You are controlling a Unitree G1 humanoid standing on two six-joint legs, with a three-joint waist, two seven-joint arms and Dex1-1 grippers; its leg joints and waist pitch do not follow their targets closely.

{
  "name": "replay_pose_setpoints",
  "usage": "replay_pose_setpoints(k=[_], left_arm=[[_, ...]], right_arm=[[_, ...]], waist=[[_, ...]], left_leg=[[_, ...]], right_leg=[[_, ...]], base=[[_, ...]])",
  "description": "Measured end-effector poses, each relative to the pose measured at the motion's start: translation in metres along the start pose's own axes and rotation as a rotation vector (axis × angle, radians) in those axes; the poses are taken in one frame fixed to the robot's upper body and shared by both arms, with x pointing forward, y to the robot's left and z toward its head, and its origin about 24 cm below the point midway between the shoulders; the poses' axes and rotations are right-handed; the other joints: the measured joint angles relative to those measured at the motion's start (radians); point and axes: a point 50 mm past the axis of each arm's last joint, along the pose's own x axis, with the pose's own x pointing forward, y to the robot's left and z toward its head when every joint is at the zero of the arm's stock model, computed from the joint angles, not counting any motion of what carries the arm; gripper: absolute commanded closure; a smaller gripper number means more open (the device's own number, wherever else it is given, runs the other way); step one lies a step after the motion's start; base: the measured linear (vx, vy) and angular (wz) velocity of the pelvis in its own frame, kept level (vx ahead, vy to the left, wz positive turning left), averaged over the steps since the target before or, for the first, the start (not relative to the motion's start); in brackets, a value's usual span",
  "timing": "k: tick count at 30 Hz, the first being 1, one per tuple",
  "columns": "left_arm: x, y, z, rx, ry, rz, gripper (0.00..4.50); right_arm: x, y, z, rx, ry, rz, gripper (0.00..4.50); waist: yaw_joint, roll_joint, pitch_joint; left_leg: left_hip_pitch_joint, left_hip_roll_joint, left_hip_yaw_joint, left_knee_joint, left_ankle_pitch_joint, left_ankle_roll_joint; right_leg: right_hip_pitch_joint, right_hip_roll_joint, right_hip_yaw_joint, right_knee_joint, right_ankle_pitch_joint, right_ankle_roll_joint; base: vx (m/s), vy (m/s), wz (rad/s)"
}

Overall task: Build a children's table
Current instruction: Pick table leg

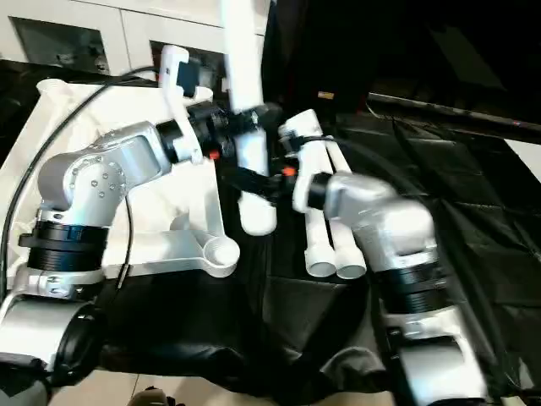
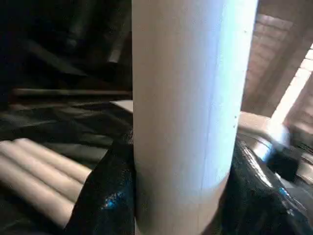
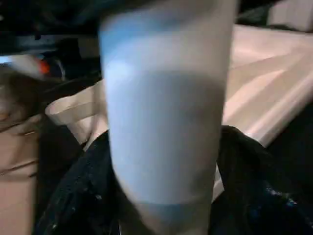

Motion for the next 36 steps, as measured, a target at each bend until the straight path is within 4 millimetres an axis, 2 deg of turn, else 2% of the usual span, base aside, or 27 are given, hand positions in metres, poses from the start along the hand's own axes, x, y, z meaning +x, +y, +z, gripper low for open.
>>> replay_pose_setpoints(k=[7,14,17,18,22,23,24,26,28,30,31,33,35,36], left_arm=[[-0.001,-0.011,0.004,-0.042,-0.014,-0.16,2.62],[-0.003,-0.014,0.004,-0.1,-0.026,-0.245,2.63],[-0.004,-0.014,0.004,-0.106,-0.018,-0.247,2.63],[-0.004,-0.014,0.004,-0.107,-0.016,-0.246,2.63],[-0.003,-0.014,0.003,-0.105,-0.019,-0.24,2.63],[-0.001,-0.012,0.003,-0.1,-0.023,-0.221,2.07],[0.002,-0.01,0.003,-0.099,-0.024,-0.185,1.94],[0.009,-0.006,0.005,-0.091,-0.024,-0.12,1.94],[0.008,-0.004,0.01,-0.079,-0.049,-0.074,1.58],[0.007,-0.003,0.011,-0.084,-0.058,-0.051,2.05],[0.007,-0.003,0.011,-0.087,-0.056,-0.053,2.12],[0.006,-0.003,0.01,-0.087,-0.053,-0.055,1.96],[0.006,-0.004,0.011,-0.083,-0.053,-0.057,2.45],[0.006,-0.004,0.011,-0.083,-0.052,-0.058,2.45]], right_arm=[[-0.006,0.008,0.003,0.038,-0.015,0.134,1.38],[-0.008,0.017,0.006,0.043,-0.009,0.225,2.06],[-0.009,0.019,0.004,0.042,-0.005,0.238,2.19],[-0.009,0.019,0.004,0.044,-0.005,0.239,2.4],[-0.009,0.018,0.004,0.041,-0.009,0.233,2.53],[-0.008,0.017,0.004,0.041,-0.012,0.221,2.61],[-0.008,0.015,0.003,0.046,-0.019,0.193,2.61],[-0.008,0.01,0.001,0.044,-0.013,0.131,2.61],[-0.009,0.007,-0.004,0.058,-0.004,0.101,2.62],[-0.008,0.005,-0.005,0.067,-0.002,0.086,2.62],[-0.008,0.005,-0.005,0.067,-0.002,0.082,2.62],[-0.007,0.006,-0.005,0.065,-0.006,0.085,2.62],[-0.007,0.006,-0.005,0.064,-0.009,0.086,2.62],[-0.007,0.006,-0.005,0.063,-0.01,0.086,2.62]], waist=[[-0.003,0.0,0.0],[-0.001,0.0,0.0],[0.0,0.0,0.0],[-0.001,0.0,0.0],[-0.001,0.0,0.0],[0.0,0.0,0.0],[0.003,0.0,0.0],[0.006,0.0,0.0],[0.006,0.0,0.0],[0.004,0.0,0.0],[0.004,0.0,0.0],[0.004,0.0,0.0],[0.004,0.0,0.0],[0.004,0.0,0.0]], left_leg=[[0.001,0.0,0.0,0.0,0.0,0.0],[0.001,0.0,0.0,0.0,0.0,0.0],[0.0,0.0,0.0,0.0,0.0,0.0],[0.0,0.0,0.0,0.0,0.0,0.0],[0.001,0.0,0.0,0.0,0.0,0.0],[0.001,0.0,0.0,0.0,0.0,0.0],[0.0,0.0,0.0,0.001,0.0,0.0],[0.0,0.0,0.0,0.001,0.0,0.0],[0.0,0.0,0.0,0.001,0.0,0.0],[0.0,0.0,0.0,0.001,0.0,0.0],[0.0,0.0,0.0,0.001,0.0,0.0],[0.0,0.0,0.0,0.001,0.0,0.0],[0.0,0.0,0.0,0.001,0.0,0.0],[0.0,0.0,0.0,0.001,0.0,0.0]], right_leg=[[0.0,0.0,0.0,0.001,0.0,-0.001],[0.0,0.0,0.0,0.001,0.001,-0.001],[0.0,0.0,0.0,0.001,0.001,-0.001],[0.0,0.0,0.0,0.001,0.001,-0.001],[0.0,0.0,0.0,0.001,0.001,-0.001],[0.0,0.0,0.0,0.001,0.0,-0.001],[0.001,0.0,0.0,0.001,0.001,-0.001],[0.001,0.0,0.0,0.001,0.001,0.0],[0.001,0.0,0.0,0.001,0.001,0.0],[0.0,0.0,0.0,0.001,0.001,0.0],[0.0,0.0,0.0,0.001,0.001,0.0],[0.0,0.0,0.0,0.001,0.001,0.0],[0.0,0.0,0.0,0.001,0.001,0.0],[0.0,0.0,0.0,0.001,0.001,0.0]], base=[[0.0,0.0,0.0],[0.0,0.0,0.0],[0.0,0.0,0.0],[0.0,0.0,0.0],[0.0,0.0,0.0],[0.0,0.0,0.0],[0.0,0.0,0.0],[0.0,0.0,0.0],[0.0,0.0,0.0],[0.0,0.0,0.0],[0.0,0.0,0.0],[0.0,0.0,0.0],[0.0,0.0,0.0],[0.0,0.0,0.0]])
